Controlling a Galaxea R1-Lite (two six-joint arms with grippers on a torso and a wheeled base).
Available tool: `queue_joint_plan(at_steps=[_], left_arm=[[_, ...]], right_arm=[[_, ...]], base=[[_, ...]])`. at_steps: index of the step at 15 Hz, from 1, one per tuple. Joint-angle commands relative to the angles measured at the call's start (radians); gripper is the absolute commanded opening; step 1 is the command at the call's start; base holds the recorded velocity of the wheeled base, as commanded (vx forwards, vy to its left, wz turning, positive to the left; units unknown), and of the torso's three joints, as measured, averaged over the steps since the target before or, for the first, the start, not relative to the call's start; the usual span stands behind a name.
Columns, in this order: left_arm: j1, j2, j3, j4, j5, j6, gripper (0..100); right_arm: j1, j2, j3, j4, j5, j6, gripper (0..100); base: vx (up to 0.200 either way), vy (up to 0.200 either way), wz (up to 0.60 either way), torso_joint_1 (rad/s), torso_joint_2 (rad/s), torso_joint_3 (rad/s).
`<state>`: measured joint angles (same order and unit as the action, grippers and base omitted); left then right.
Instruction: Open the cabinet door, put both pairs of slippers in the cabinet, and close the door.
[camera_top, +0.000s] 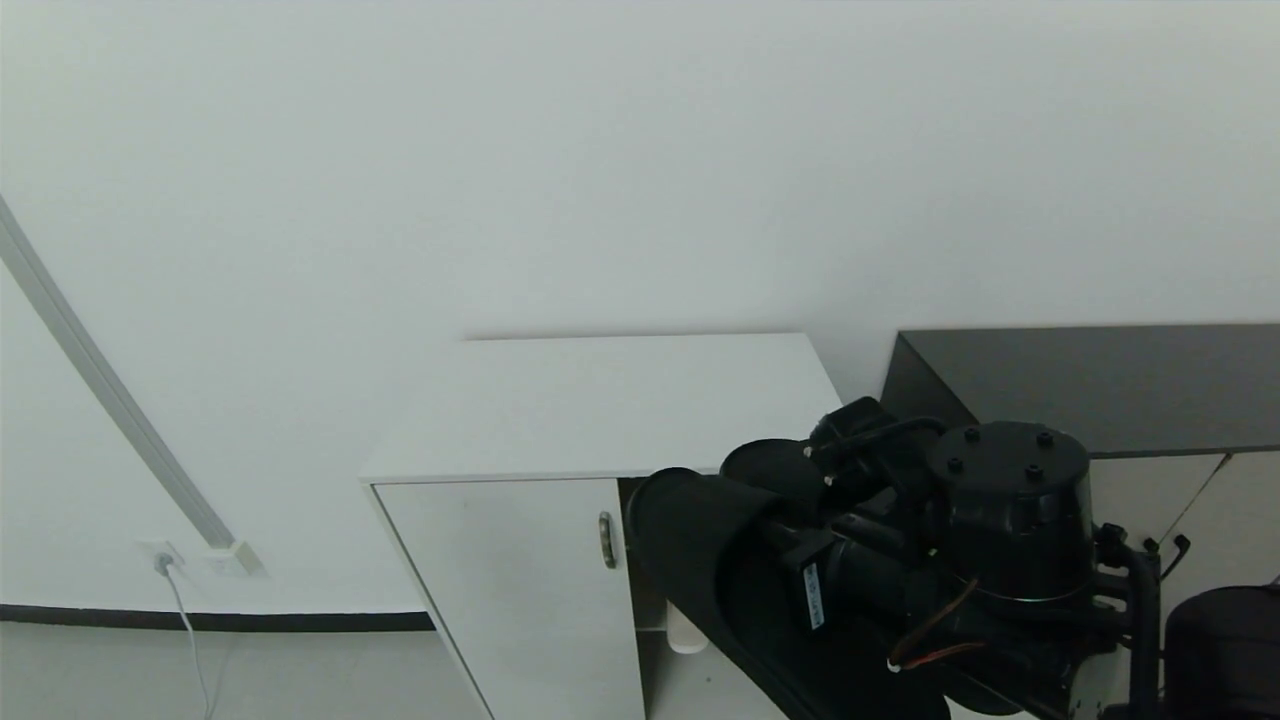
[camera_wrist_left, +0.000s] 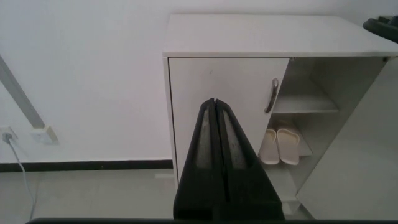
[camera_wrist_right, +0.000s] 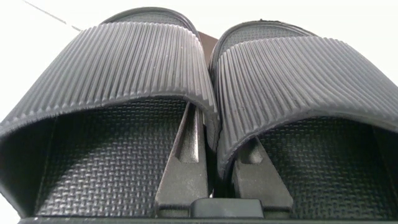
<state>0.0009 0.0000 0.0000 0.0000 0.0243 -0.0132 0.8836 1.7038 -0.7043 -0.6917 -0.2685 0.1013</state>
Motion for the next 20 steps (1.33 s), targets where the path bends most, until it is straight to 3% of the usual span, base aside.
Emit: queue_joint_plan(at_steps=[1, 7, 20], left_arm=[[0.001, 0.0, 0.0, 0.0, 0.0, -0.001, 0], [0.001, 0.0, 0.0, 0.0, 0.0, -0.001, 0], [0.001, 0.0, 0.0, 0.0, 0.0, -0.001, 0]], right_arm=[[0.001, 0.003, 0.002, 0.0, 0.0, 0.0, 0], [0.005, 0.005, 0.014, 0.0, 0.002, -0.012, 0], [0.024, 0.013, 0.04, -0.037, -0.001, -0.014, 0]], base=[[0.0, 0.0, 0.0, 0.0, 0.0, 0.0], [0.0, 0.0, 0.0, -0.017, 0.04, 0.022], [0.0, 0.0, 0.0, -0.2, 0.47, 0.266]])
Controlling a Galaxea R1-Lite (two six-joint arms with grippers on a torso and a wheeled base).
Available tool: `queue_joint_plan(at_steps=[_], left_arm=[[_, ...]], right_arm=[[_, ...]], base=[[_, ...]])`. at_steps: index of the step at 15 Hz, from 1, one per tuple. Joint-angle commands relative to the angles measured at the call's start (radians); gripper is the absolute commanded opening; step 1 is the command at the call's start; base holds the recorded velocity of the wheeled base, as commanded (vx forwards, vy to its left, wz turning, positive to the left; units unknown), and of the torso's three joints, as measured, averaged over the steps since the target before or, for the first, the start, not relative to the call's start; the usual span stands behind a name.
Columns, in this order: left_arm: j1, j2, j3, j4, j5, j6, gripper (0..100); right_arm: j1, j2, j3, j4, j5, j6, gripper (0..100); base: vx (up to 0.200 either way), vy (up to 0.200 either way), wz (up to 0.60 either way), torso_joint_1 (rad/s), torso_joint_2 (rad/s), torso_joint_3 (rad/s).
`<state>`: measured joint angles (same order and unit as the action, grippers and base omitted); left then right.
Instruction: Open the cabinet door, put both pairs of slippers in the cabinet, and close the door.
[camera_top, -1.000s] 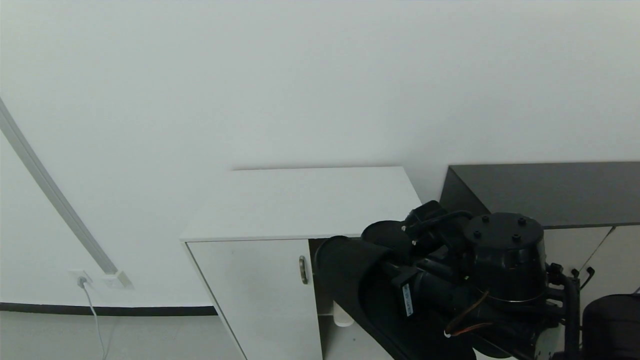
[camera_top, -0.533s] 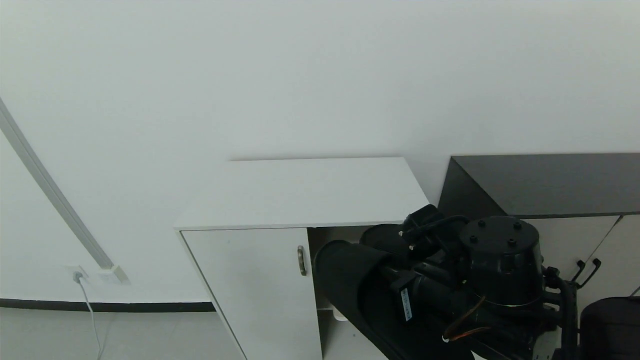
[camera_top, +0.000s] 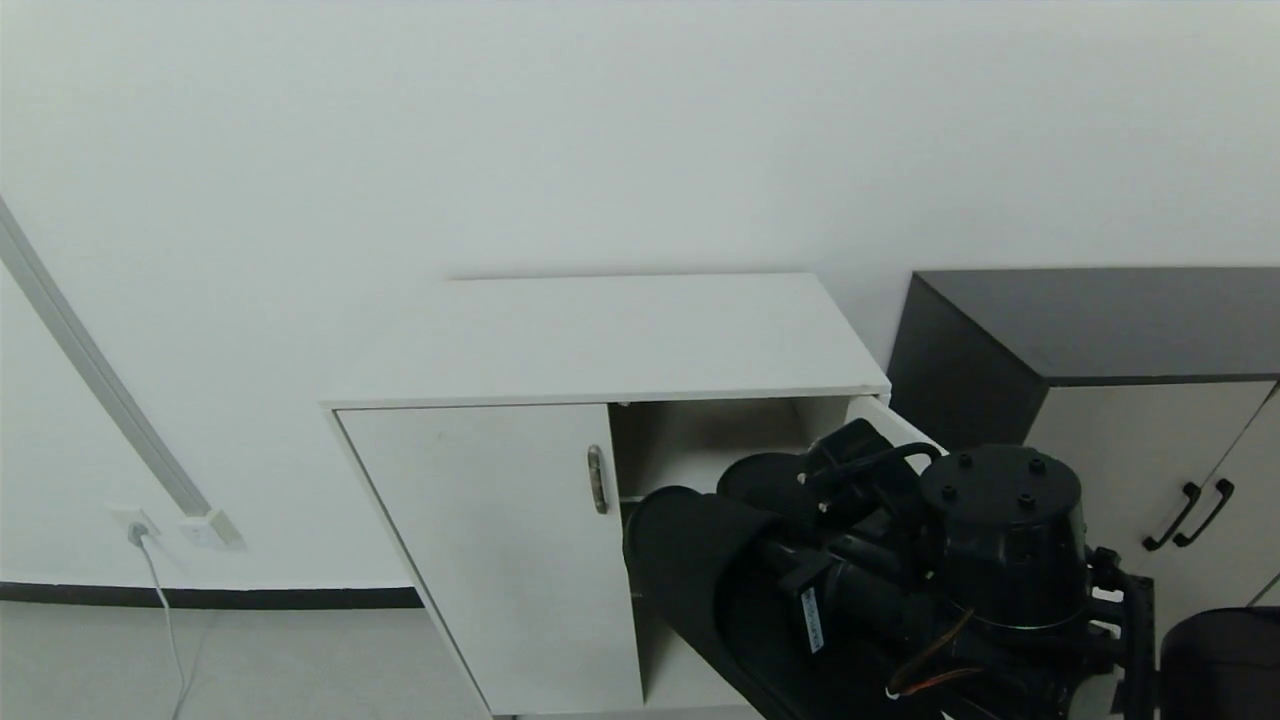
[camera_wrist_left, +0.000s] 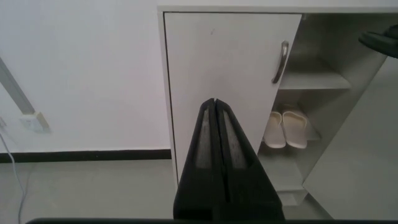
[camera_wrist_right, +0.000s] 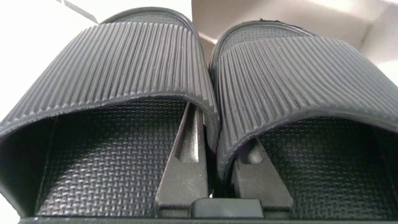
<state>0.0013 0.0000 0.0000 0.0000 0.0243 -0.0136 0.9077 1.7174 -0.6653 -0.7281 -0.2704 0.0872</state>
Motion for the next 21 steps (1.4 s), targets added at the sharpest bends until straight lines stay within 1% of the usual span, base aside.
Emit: queue_joint_plan(at_steps=[1, 12, 17, 21], left_arm=[[0.0, 0.0, 0.0, 0.0, 0.0, 0.0, 0], [0.0, 0.002, 0.0, 0.0, 0.0, 0.0, 0], [0.0, 0.0, 0.0, 0.0, 0.0, 0.0, 0], [0.0, 0.0, 0.0, 0.0, 0.0, 0.0, 0]], right_arm=[[0.0, 0.004, -0.003, -0.001, 0.0, 0.0, 0], [0.005, 0.01, 0.001, -0.001, 0.0, -0.011, 0], [0.008, 0.01, 0.003, -0.001, 0.0, -0.012, 0], [0.008, 0.011, 0.003, -0.001, 0.0, -0.012, 0]], base=[[0.0, 0.0, 0.0, -0.217, 0.54, 0.32], [0.0, 0.0, 0.0, -0.174, 0.5, 0.322], [0.0, 0.0, 0.0, -0.11, 0.46, 0.346], [0.0, 0.0, 0.0, -0.05, 0.44, 0.385]])
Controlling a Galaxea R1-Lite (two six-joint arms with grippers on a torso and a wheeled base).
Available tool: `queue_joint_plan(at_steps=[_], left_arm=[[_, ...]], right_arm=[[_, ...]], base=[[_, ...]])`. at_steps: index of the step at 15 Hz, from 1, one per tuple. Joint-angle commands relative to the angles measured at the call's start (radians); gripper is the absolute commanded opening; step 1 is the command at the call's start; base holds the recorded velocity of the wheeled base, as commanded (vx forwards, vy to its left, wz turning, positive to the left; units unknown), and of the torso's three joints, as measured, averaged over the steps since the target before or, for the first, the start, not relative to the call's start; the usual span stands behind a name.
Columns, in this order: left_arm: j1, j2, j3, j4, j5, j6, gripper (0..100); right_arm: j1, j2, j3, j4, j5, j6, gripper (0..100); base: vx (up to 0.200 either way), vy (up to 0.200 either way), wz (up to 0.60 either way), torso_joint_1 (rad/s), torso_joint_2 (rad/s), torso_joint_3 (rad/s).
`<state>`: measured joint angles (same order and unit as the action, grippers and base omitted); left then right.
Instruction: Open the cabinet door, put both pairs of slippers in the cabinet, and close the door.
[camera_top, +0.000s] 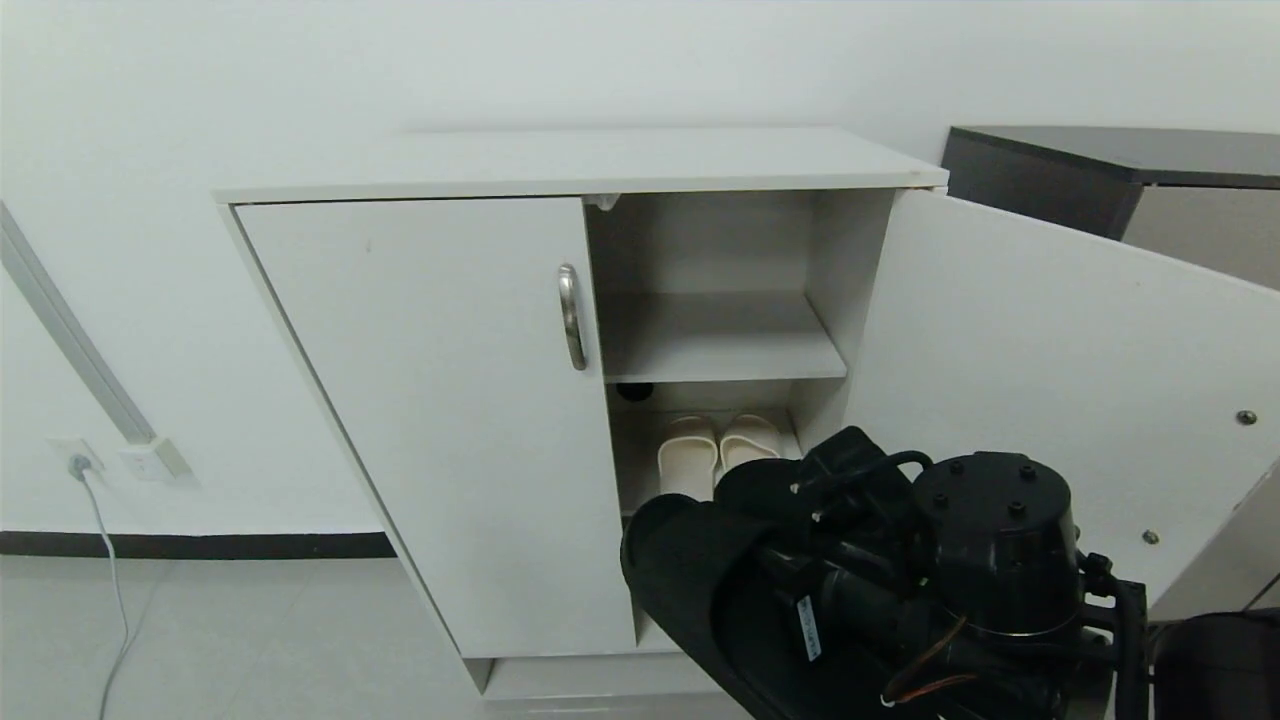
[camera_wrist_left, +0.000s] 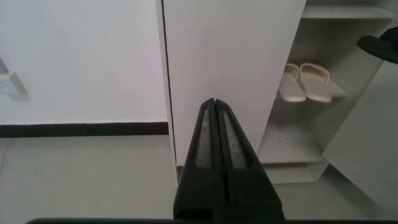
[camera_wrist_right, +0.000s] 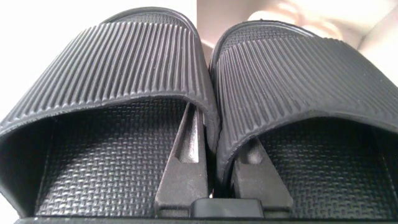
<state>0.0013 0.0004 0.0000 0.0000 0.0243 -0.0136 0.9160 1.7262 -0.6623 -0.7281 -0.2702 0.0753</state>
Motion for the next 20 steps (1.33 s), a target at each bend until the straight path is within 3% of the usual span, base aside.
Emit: queue_joint_plan(at_steps=[1, 7, 10, 12, 14, 18, 20], left_arm=[[0.0, 0.0, 0.0, 0.0, 0.0, 0.0, 0], [0.0, 0.0, 0.0, 0.0, 0.0, 0.0, 0], [0.0, 0.001, 0.0, 0.0, 0.0, 0.0, 0], [0.0, 0.0, 0.0, 0.0, 0.0, 0.0, 0], [0.0, 0.0, 0.0, 0.0, 0.0, 0.0, 0], [0.0, 0.0, 0.0, 0.0, 0.0, 0.006, 0], [0.0, 0.0, 0.0, 0.0, -0.001, 0.007, 0]], right_arm=[[0.001, 0.003, 0.0, -0.001, 0.0, 0.0, 0], [0.007, 0.001, 0.004, -0.005, -0.011, -0.005, 0], [0.038, 0.055, -0.016, -0.054, -0.069, -0.025, 0], [0.083, 0.177, -0.16, -0.051, -0.3, 0.035, 0], [0.089, 0.285, -0.307, -0.05, -0.463, 0.066, 0], [0.072, 0.308, -0.456, 0.032, -0.532, 0.069, 0], [0.061, 0.276, -0.545, 0.148, -0.532, 0.09, 0]], base=[[0.0, 0.0, 0.0, -0.017, 0.42, 0.408], [0.0, 0.0, 0.0, 0.0, 0.05, 0.044], [0.0, 0.0, 0.0, -0.002, 0.1, 0.099], [0.0, 0.0, 0.0, 0.0, 0.07, 0.049], [0.0, 0.0, 0.0, 0.0, 0.0, 0.0], [0.0, 0.0, 0.0, 0.0, 0.0, 0.0], [0.0, 0.0, 0.0, 0.0, 0.0, 0.0]])
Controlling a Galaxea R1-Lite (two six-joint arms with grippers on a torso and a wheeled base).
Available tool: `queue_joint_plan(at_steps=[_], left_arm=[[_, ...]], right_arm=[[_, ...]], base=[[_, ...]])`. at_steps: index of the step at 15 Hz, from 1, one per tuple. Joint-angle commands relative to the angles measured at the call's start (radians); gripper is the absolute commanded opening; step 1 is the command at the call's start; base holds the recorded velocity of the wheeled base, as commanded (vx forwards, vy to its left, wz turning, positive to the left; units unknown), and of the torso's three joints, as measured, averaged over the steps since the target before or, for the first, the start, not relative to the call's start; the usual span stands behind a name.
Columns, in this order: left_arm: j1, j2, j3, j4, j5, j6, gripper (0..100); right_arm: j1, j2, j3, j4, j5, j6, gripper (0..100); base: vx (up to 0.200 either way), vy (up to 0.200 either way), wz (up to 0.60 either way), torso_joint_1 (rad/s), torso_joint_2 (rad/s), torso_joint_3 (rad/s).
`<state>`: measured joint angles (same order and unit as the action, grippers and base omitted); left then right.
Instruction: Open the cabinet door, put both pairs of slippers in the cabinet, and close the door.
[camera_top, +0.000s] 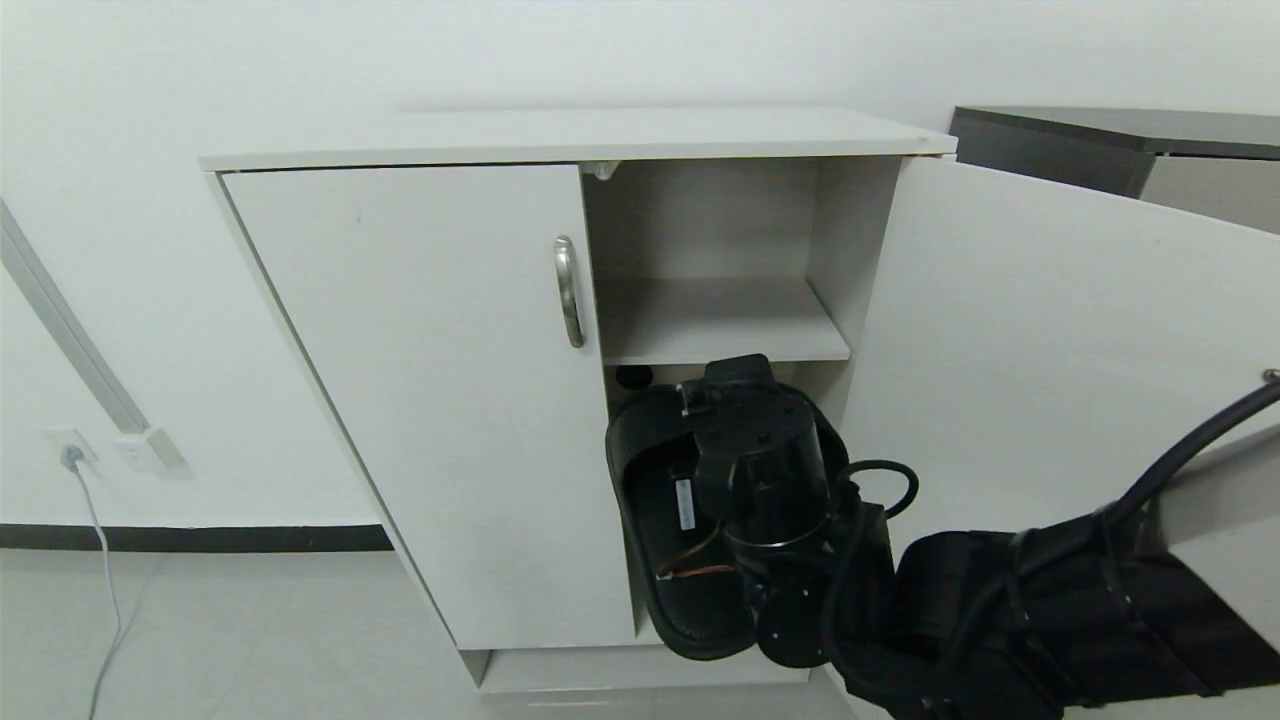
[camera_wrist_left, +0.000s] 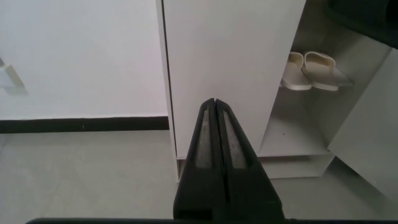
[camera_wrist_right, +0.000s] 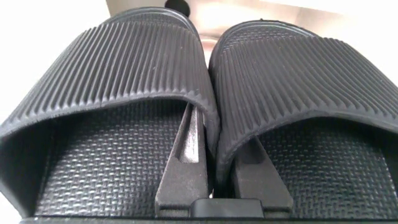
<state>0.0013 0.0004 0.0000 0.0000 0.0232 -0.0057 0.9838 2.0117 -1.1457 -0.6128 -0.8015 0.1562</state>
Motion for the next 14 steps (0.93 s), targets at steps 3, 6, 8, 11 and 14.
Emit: queue_joint_plan(at_steps=[3, 6, 8, 11, 14], left_arm=[[0.0, 0.0, 0.0, 0.0, 0.001, 0.0, 0], [0.0, 0.0, 0.0, 0.0, 0.0, 0.001, 0], [0.0, 0.0, 0.0, 0.0, 0.0, 0.001, 0], [0.0, 0.0, 0.0, 0.0, 0.0, 0.001, 0], [0.0, 0.0, 0.0, 0.0, 0.001, 0.0, 0]], right_arm=[[-0.047, -0.041, -0.215, 0.32, -0.041, 0.079, 0], [-0.074, -0.03, -0.299, 0.37, -0.054, 0.066, 0], [-0.077, -0.016, -0.301, 0.367, -0.053, 0.063, 0], [-0.077, -0.001, -0.298, 0.363, -0.033, 0.071, 0], [-0.077, 0.005, -0.298, 0.363, -0.019, 0.08, 0]], base=[[0.0, 0.0, 0.0, 0.0, 0.0, 0.0], [0.0, 0.0, 0.0, 0.0, 0.0, 0.0], [0.0, 0.0, 0.0, 0.0, 0.0, 0.0], [0.0, 0.0, 0.0, 0.0, 0.0, 0.0], [0.0, 0.0, 0.0, 0.0, 0.0, 0.0]])
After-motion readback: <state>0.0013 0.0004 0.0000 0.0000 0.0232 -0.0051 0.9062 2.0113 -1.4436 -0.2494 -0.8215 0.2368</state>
